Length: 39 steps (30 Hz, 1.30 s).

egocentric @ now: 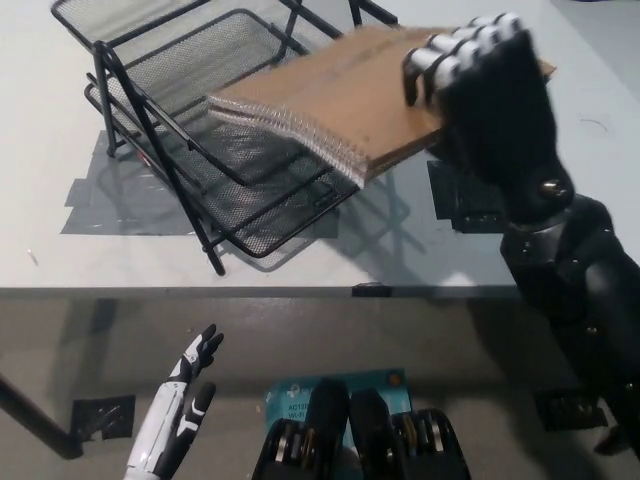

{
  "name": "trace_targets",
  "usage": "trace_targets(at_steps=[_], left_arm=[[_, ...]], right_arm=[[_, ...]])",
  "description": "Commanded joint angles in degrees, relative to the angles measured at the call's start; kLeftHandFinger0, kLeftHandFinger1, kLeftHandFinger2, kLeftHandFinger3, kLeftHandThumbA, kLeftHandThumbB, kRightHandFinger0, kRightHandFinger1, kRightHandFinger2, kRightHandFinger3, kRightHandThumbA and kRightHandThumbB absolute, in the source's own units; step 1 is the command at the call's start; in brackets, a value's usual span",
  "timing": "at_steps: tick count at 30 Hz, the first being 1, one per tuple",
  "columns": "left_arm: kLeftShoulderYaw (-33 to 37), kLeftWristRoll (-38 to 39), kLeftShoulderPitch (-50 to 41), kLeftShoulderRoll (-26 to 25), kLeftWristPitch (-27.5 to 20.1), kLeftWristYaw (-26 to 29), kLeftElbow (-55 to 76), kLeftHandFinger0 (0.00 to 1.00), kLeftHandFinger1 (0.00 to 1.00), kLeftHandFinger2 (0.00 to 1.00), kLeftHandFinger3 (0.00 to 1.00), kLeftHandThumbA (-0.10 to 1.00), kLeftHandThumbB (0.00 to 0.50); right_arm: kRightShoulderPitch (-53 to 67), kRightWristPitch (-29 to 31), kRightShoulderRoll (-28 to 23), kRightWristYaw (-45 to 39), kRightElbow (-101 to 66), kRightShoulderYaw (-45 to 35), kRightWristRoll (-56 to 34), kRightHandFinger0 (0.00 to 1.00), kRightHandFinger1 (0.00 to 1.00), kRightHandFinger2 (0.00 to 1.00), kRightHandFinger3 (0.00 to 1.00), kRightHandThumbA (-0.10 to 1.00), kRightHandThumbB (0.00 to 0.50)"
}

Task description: A person hands a notebook to the robot and the robot grabs it with its right hand and places it in the file tray kept in the centre of the desk infront of it.

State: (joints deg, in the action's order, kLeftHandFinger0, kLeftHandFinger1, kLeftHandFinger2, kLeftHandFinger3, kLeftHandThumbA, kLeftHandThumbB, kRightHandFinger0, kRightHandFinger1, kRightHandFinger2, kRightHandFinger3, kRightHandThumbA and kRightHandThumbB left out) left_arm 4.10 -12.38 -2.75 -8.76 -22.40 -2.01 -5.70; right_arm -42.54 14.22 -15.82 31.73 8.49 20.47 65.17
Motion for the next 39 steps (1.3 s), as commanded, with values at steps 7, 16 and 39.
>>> trace_targets(at_steps=[7,16,39], left_arm=[[0.6,0.4,0.4,-1.1,-0.7,-0.8,1.4,1.00,1.00,1.00,1.00,1.00,0.258],[0.9,0.2,0.9,-1.6,-0.8,-0.7,1.5,1.00,1.00,1.00,1.00,1.00,0.244],[1.6,0.6,0.6,-1.7,0.0,-1.4,2.2,1.00,1.00,1.00,1.00,1.00,0.254]], right_arm=[[-9.2,1.1,-1.8,8.9,5.5,4.7,7.4,0.00,0.00,0.00,0.01,0.78,0.000],[-11.6,1.6,-1.8,9.6,6.7,6.3,7.7,0.00,0.00,0.00,0.00,0.81,0.000],[-22.6,-0.2,2.5,15.8,16.3,3.7,5.5,0.00,0.00,0.02,0.05,0.77,0.000]])
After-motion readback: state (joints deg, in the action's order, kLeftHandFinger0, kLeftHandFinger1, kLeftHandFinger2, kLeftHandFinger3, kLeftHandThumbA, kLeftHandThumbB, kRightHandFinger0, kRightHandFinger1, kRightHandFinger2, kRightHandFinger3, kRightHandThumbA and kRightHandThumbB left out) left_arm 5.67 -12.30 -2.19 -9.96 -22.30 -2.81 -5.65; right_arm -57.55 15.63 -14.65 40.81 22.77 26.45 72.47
